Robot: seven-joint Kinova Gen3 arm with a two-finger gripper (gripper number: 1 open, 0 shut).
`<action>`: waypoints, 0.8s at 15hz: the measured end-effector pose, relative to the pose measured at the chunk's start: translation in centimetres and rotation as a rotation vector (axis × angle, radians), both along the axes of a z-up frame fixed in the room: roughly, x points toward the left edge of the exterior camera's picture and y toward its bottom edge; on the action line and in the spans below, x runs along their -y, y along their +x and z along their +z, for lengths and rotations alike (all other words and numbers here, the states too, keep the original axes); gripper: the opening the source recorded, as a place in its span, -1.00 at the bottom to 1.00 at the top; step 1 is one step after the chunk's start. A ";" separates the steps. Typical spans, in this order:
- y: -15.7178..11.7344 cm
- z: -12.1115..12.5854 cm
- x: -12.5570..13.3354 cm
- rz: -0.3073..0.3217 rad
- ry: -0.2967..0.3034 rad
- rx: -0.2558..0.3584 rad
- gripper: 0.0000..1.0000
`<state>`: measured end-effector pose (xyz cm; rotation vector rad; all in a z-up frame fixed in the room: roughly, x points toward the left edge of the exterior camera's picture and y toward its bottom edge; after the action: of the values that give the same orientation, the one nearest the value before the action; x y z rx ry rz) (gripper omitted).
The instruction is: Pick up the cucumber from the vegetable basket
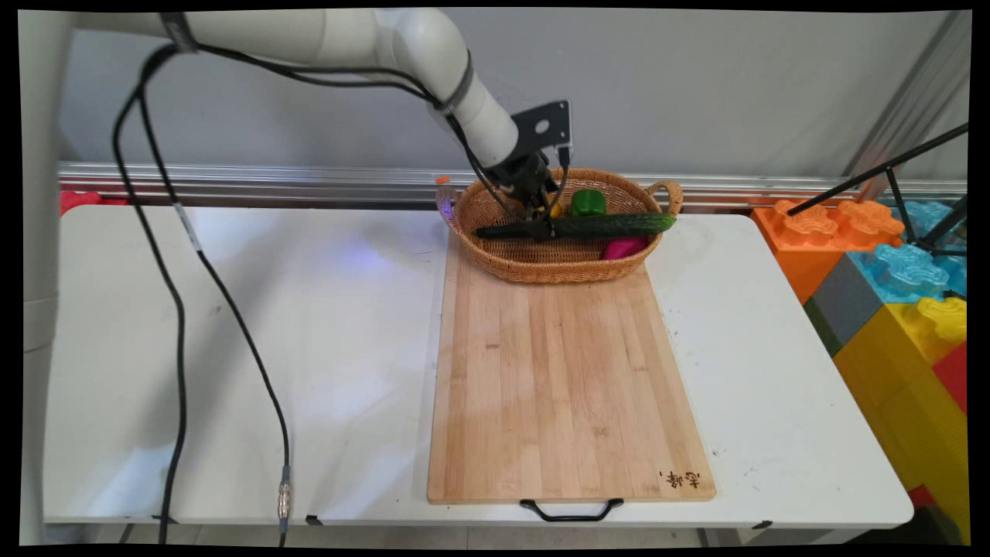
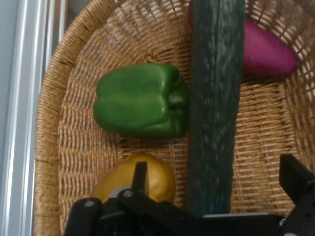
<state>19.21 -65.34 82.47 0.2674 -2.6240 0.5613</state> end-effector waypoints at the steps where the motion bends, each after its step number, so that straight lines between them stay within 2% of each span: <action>1: -0.2 -0.8 0.3 -0.009 -0.001 0.009 1.00; 8: -1.2 -3.6 1.5 -0.046 -0.023 0.041 1.00; 9: -1.3 -3.7 1.6 -0.050 -0.025 0.041 -1.00; 12: -1.5 -4.1 1.6 -0.061 -0.028 0.043 -1.00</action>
<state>17.70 -66.93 78.37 0.1671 -2.6540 0.5885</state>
